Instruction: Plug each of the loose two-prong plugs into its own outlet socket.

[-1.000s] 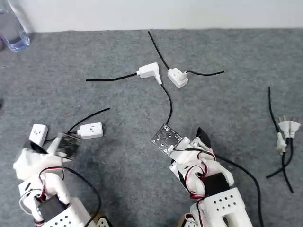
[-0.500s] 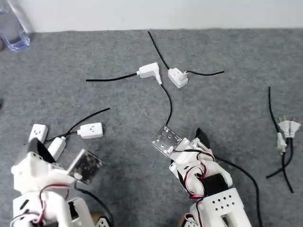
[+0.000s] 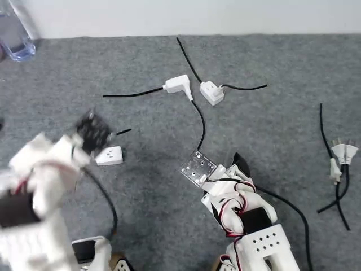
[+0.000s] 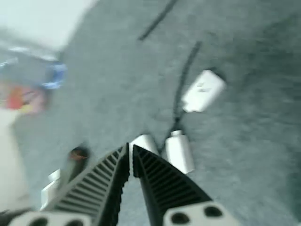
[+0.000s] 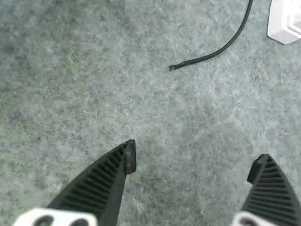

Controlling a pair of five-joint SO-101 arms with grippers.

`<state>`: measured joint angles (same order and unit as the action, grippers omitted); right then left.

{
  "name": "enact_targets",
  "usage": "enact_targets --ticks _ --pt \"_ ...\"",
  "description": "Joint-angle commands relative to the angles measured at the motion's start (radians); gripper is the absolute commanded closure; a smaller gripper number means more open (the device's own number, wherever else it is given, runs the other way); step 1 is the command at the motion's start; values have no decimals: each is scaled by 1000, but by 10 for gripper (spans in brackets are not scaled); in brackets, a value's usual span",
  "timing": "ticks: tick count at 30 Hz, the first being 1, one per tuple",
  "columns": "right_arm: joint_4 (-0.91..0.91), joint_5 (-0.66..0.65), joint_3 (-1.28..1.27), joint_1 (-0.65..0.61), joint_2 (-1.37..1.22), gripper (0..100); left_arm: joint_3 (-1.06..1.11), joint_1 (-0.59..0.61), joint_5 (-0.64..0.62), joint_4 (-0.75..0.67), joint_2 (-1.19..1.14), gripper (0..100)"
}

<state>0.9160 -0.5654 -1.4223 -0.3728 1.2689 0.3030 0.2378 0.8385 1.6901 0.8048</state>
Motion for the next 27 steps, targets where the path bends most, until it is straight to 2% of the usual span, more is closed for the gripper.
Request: enact_targets --ticks 1,8,10,17,22,24,27 --pt "-21 -8 5 12 8 630 -73 -81 -11 -15 -186 985" --pt "-24 -8 6 33 16 630 -71 -110 -11 -222 -436 985" --pt "-56 -8 3 59 16 630 -71 -109 41 -250 -529 986" --pt "-140 68 -6 154 8 630 -87 -61 370 -242 -827 986" --pt "-236 44 -58 160 8 630 -93 -17 551 -135 -898 987" --pt "-239 44 -60 160 8 630 -91 0 597 -129 -913 987" --pt "-239 44 -58 160 8 630 -91 -5 601 -129 -944 987"
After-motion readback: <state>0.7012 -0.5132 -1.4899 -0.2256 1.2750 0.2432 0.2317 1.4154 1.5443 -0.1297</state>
